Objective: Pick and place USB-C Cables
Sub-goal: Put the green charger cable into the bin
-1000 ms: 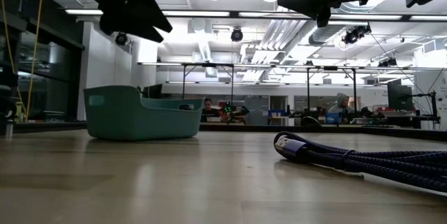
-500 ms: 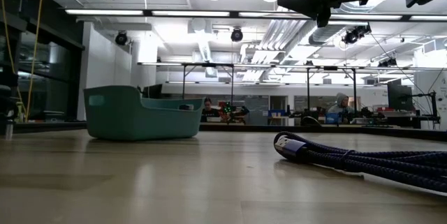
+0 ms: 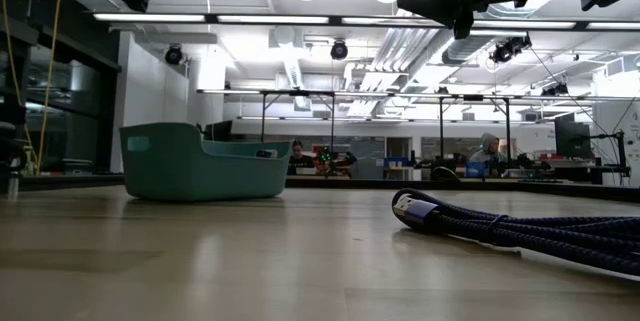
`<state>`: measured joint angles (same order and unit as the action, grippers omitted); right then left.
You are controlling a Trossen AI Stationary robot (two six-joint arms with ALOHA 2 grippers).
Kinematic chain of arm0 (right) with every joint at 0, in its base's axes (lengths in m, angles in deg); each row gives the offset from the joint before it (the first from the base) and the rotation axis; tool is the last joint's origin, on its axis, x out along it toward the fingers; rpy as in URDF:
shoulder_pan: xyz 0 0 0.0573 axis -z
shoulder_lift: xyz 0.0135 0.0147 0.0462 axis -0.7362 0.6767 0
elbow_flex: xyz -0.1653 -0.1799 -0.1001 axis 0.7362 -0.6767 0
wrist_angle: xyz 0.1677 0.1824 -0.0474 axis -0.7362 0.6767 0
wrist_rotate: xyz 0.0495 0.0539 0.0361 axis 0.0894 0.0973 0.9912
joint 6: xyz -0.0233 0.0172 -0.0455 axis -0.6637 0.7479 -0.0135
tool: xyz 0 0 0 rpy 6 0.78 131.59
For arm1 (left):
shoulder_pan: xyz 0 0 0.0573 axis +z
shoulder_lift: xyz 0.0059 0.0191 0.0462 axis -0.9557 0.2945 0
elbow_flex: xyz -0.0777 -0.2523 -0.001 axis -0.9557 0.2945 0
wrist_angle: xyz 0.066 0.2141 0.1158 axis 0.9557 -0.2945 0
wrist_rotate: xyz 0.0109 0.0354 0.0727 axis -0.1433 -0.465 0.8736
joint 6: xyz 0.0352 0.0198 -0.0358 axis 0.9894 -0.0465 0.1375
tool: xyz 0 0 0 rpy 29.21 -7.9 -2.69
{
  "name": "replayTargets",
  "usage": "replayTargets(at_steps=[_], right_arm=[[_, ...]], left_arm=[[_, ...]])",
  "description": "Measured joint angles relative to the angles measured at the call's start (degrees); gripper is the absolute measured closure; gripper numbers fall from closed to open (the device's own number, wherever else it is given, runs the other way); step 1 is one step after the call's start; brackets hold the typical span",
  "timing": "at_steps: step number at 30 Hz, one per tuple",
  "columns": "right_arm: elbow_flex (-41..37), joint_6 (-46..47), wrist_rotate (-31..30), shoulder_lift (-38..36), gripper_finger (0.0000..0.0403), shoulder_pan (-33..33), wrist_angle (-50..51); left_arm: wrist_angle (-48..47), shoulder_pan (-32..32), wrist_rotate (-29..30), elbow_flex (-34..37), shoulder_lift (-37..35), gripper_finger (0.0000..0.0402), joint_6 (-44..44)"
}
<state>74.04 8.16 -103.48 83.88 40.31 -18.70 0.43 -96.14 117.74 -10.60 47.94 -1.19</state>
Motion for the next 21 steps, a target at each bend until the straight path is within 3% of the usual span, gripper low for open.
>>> replayTargets(at_steps=[5, 7, 21], right_arm=[[0.0, -0.01, 0.0, 0.0, 0.0176, 0.01, -0.02], [0.0, 0.01, 0.0, 0.0, 0.0176, 0.01, -0.04], [0.0, 0.01, 0.0, 0.0, 0.0176, 0.0, -0.07]], left_arm=[[1.04, -0.02, -15.89, 2.45, -1.16, 0.0199, 3.56], [1.04, -0.02, -19.29, 2.53, -1.18, 0.0199, 3.51], [1.06, 0.0, -19.69, 2.53, -1.18, 0.0199, 1.25]])
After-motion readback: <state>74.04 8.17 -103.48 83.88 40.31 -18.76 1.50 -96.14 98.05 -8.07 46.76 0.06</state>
